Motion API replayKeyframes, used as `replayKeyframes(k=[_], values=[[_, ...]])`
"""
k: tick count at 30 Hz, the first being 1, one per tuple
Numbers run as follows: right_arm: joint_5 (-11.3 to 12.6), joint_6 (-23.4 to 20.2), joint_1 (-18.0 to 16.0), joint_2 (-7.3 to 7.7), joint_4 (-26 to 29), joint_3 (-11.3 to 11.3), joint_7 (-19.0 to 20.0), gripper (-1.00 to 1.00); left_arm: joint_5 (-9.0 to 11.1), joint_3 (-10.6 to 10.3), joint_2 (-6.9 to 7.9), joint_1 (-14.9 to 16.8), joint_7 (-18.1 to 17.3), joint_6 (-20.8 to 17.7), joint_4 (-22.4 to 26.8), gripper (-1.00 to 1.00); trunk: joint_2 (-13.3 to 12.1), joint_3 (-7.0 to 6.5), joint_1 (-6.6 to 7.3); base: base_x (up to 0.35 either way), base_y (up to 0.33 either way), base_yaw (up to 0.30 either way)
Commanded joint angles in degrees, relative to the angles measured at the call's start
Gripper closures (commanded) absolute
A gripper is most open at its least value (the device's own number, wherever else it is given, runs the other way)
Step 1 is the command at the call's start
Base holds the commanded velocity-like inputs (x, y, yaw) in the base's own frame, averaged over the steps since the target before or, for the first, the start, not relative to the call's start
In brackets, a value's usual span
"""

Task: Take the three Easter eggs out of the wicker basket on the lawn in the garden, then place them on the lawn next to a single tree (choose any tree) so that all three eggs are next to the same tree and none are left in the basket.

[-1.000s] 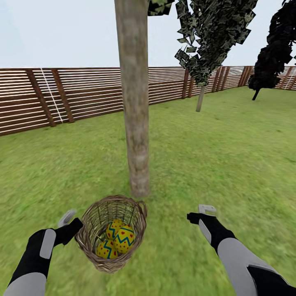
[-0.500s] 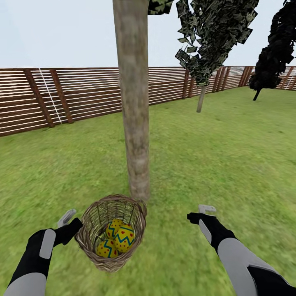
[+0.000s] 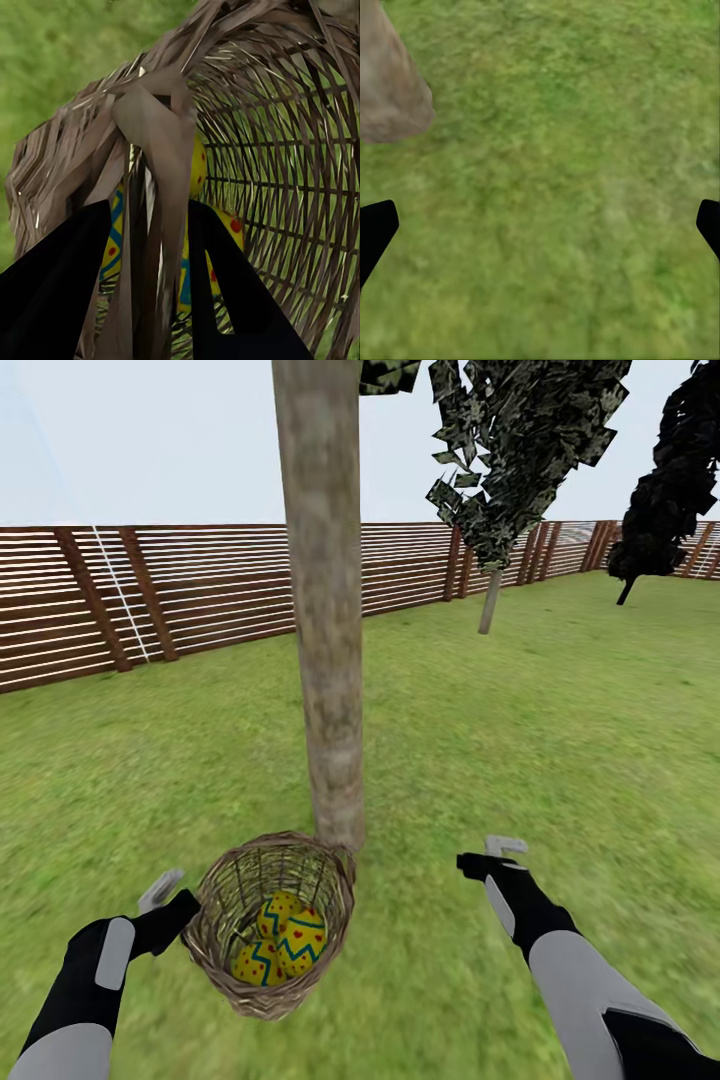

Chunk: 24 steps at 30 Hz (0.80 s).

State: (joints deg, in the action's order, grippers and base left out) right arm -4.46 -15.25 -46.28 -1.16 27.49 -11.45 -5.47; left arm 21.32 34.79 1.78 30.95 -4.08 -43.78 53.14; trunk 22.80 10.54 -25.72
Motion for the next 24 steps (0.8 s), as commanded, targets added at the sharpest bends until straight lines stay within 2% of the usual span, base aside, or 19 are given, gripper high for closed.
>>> replayKeyframes(k=[1,8,10,11,12,13,14,24], values=[[-0.46,-0.33,-0.04,-0.07,0.09,-0.32,0.06,-1.0,0.21,0.19,-0.02,0.08,-0.46,-0.31,0.04,1.0,0.12,0.11,-0.06,0.28,0.0,0.0],[-0.46,-0.31,-0.04,0.01,-0.16,-0.32,0.11,-1.0,0.21,0.4,0.06,0.08,-0.45,-0.25,0.12,1.0,0.12,0.11,-0.06,0.032,0.0,0.0],[-0.46,-0.31,-0.04,0.02,-0.16,-0.32,0.1,-1.0,0.14,2.15,0.08,0.08,-0.49,-0.15,0.05,1.0,0.12,0.11,-0.06,0.0,0.0,0.0],[-0.46,-0.31,-0.04,0.02,-0.27,-0.32,0.06,-1.0,0.12,3.27,0.1,0.06,-0.49,1.01,-0.58,1.0,0.12,0.11,-0.06,0.0,0.0,0.0],[-0.46,-0.31,-0.04,0.02,-0.31,-0.32,0.04,-1.0,0.09,3.45,0.19,0.07,-0.49,1.81,-2.42,1.0,0.12,0.11,-0.06,0.0,0.0,0.0],[-0.46,-0.27,-0.04,0.02,-0.35,-0.32,0.03,-1.0,0.09,3.52,0.35,0.07,-0.49,5.31,-4.82,1.0,0.12,0.11,-0.06,0.0,0.0,0.0],[-0.46,-0.23,-0.04,0.02,-0.41,-0.32,0.03,-1.0,0.1,3.48,0.34,0.06,-0.54,6.88,-5.31,1.0,0.12,0.11,-0.06,0.0,0.0,0.0],[-0.3,-0.22,-0.04,-0.16,-0.51,-0.24,0.03,-1.0,-0.03,3.36,0.32,0.08,-0.58,7.22,-5.32,1.0,4.13,1.91,-2.26,0.0,0.0,0.0]])
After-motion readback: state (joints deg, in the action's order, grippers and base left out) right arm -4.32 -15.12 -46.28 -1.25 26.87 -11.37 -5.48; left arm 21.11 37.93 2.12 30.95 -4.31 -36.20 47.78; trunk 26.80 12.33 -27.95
